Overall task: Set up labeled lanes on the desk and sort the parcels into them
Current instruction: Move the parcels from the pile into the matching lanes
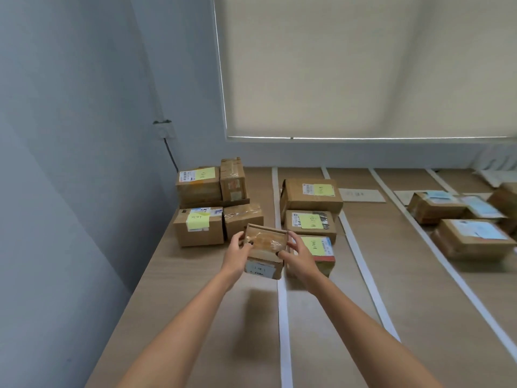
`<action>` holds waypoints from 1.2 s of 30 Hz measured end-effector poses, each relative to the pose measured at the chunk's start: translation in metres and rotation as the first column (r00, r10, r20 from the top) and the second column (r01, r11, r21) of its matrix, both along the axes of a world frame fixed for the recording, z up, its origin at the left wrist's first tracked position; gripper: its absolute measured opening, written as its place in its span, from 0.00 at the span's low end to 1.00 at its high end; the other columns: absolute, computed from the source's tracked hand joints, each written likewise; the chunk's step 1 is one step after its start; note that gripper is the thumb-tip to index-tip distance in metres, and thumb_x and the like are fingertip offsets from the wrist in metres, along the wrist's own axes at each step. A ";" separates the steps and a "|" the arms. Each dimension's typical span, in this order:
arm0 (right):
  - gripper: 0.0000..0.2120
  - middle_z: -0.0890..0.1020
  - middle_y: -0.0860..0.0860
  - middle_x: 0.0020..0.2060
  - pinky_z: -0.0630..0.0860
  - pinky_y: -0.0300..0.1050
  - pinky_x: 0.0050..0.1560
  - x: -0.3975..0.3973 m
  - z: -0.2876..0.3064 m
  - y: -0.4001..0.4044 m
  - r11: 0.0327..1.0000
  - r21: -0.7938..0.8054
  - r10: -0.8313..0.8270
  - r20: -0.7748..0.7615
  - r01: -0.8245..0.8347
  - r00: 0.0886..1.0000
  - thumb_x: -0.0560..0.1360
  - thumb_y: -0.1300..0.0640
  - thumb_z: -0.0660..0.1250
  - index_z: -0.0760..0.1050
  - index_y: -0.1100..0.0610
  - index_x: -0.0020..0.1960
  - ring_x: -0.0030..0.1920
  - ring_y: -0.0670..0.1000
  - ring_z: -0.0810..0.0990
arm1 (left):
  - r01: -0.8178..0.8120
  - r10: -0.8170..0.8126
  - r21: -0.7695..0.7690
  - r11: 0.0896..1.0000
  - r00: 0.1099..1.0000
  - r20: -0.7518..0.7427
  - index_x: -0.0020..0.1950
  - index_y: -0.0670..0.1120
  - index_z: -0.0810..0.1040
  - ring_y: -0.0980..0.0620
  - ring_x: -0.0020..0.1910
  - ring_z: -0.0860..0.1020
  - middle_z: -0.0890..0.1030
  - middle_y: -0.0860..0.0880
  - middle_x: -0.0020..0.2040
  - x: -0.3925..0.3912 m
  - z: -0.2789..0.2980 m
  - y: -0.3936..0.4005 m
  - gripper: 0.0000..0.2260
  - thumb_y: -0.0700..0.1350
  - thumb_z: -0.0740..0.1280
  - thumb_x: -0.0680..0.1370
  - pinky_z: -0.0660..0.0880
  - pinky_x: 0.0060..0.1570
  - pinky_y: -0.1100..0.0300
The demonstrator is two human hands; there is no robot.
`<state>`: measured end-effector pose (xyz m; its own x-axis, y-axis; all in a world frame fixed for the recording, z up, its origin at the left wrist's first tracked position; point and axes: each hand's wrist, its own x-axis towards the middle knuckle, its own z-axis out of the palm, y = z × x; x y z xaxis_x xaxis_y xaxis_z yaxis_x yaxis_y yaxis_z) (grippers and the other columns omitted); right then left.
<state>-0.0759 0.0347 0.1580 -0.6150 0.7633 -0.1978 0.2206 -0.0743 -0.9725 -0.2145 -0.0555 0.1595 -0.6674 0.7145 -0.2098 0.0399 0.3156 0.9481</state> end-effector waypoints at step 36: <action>0.20 0.78 0.52 0.55 0.77 0.44 0.35 0.186 -0.026 0.113 0.969 -0.061 -0.236 0.040 0.238 0.971 0.72 0.61 0.67 0.73 0.43 0.59 0.51 0.53 0.81 | 0.207 -0.211 0.044 0.977 0.938 0.274 0.71 0.51 0.63 0.56 0.47 0.79 0.78 0.50 0.59 0.177 -0.026 0.137 0.22 0.38 0.62 0.79 0.77 0.33 0.67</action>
<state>0.1099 0.1480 0.1324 -0.4104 0.8716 -0.2681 0.2201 -0.1907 -0.9567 -0.0373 0.0812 0.1331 -0.4204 0.8359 -0.3528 -0.1596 0.3147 0.9357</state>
